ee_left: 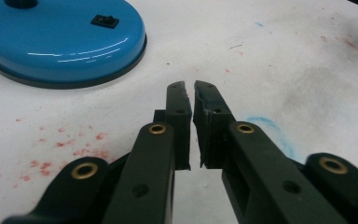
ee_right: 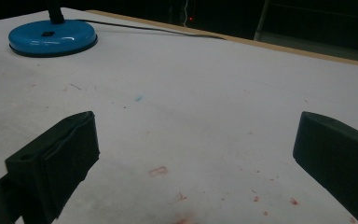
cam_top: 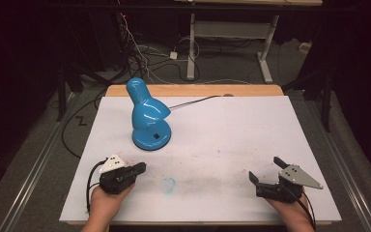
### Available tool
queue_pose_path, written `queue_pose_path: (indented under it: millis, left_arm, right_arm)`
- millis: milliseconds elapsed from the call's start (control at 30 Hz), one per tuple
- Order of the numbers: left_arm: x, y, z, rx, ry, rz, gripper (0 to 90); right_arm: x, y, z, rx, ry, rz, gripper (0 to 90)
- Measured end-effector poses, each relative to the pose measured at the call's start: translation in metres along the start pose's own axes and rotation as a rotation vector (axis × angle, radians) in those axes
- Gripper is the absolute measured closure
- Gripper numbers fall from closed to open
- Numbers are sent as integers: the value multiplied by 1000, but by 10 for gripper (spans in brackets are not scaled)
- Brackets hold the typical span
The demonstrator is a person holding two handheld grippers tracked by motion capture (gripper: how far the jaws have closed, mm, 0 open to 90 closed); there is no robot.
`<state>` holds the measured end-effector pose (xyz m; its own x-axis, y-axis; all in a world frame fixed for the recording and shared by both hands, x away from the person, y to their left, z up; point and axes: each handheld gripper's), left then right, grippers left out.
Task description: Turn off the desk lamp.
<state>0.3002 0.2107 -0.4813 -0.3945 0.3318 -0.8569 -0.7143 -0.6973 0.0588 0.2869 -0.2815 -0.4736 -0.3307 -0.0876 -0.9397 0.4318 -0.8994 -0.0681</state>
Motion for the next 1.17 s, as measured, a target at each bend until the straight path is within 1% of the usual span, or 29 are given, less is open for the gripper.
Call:
queue_pose_path:
  millis: [100,167,267,367,467,533,600,633,667,733,800,867,933,1033,1167]
  left_arm:
    - [-1,1,-1,13,-5,-17,749]
    - [-1,2,-2,19,-1,-26,681]
    - [-2,2,-2,24,-3,-36,551]
    - [-2,3,-1,4,0,-59,427]
    - [-1,1,-2,16,-1,-45,323]
    - [-1,1,-2,17,-14,-46,257]
    - [-2,1,-4,17,-26,-41,137]
    - [-2,1,-4,23,-26,-42,117]
    - [-2,1,-4,20,-20,-45,86]
    - [-3,1,-2,17,-4,-49,0]
    - [-5,3,1,2,33,-60,0]
    - [-7,3,4,5,56,-69,0]
    - [-7,3,3,4,51,-75,0]
    - [-6,2,1,2,37,-72,0]
    - [-6,2,0,-2,33,-69,0]
  right_arm:
    - [-1,0,1,1,4,-2,9]
    - [-1,1,2,2,7,-1,9]
    - [0,2,2,4,6,-1,9]
    - [0,2,2,4,4,-2,9]
    - [0,2,1,5,3,0,9]
    - [0,1,1,5,1,-1,9]
    - [0,1,1,4,-1,-1,9]
    - [1,1,1,5,-1,0,9]
    - [1,1,1,5,-1,1,9]
    - [0,1,2,4,0,3,9]
    - [0,1,2,3,2,3,9]
    - [0,1,3,2,4,3,9]
    - [1,2,2,1,0,4,9]
    - [2,3,1,2,-5,-1,9]
    - [1,3,1,1,-2,1,9]
Point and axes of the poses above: each handheld gripper's, and its own axes: z roughly backward along the jaws, x roughly out of its underside, y roughly to its right, and after that the axes turned 9 degrees about -z, right-handed
